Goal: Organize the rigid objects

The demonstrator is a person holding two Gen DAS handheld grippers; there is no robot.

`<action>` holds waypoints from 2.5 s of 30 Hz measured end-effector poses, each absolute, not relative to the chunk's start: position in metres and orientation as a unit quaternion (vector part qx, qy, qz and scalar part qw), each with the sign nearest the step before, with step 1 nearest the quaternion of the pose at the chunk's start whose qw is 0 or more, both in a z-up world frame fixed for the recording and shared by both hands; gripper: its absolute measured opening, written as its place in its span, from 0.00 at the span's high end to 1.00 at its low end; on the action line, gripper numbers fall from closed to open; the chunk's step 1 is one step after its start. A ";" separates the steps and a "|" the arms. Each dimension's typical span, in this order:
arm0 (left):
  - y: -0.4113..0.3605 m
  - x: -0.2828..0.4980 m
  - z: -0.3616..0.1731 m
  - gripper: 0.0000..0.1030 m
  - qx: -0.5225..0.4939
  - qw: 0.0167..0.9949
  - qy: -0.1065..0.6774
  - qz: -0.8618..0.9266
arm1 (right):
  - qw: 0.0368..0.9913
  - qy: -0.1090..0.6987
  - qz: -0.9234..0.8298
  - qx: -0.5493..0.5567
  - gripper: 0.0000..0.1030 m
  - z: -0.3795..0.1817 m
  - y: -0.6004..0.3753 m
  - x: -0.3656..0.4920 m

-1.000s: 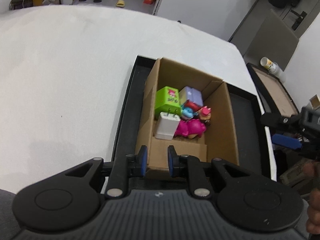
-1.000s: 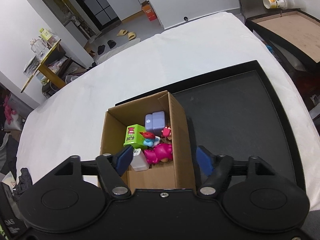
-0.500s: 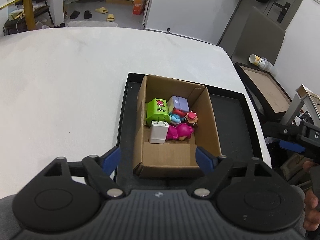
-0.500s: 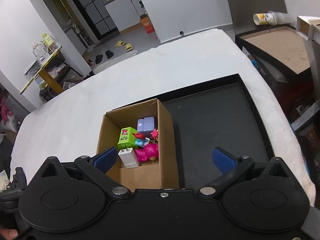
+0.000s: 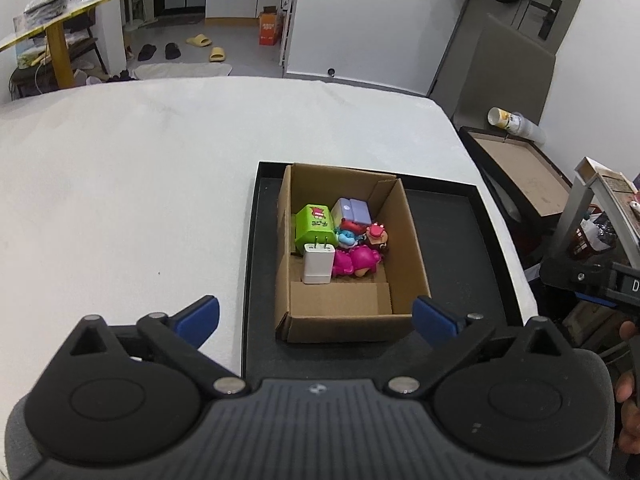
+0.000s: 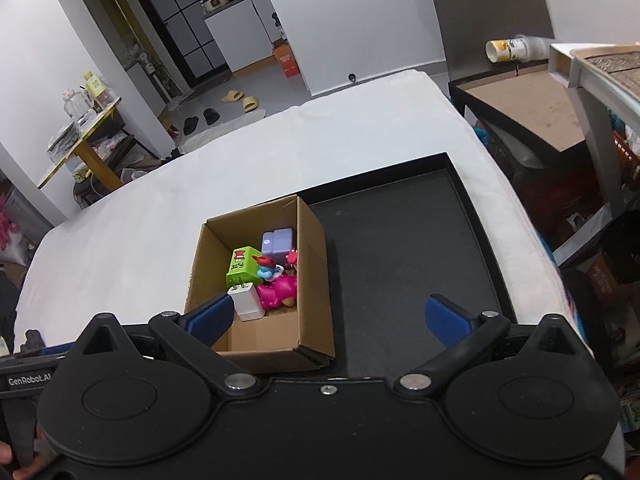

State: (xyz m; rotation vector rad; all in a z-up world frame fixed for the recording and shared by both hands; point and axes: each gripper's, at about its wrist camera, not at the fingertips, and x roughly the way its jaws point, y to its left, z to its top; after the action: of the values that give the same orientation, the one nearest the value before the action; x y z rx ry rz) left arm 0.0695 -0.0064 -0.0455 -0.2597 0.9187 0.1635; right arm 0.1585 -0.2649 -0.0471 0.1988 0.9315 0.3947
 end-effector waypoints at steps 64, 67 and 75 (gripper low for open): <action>-0.022 -0.053 0.030 0.01 -0.093 0.915 0.387 0.065 | 0.892 0.406 0.200 0.010 0.00 0.025 -0.264 0.041; -0.022 -0.054 0.029 0.01 -0.093 0.915 0.388 0.064 | 0.891 0.406 0.201 0.010 0.00 0.025 -0.265 0.040; -0.025 -0.055 0.030 0.01 -0.089 0.916 0.387 0.061 | 0.891 0.407 0.200 0.009 0.00 0.026 -0.265 0.039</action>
State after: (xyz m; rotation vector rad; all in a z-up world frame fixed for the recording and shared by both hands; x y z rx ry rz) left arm -0.0546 -0.0245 0.0295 -0.1835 0.7959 0.1258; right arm 0.0392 -0.2652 0.0256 0.0191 0.8446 0.4154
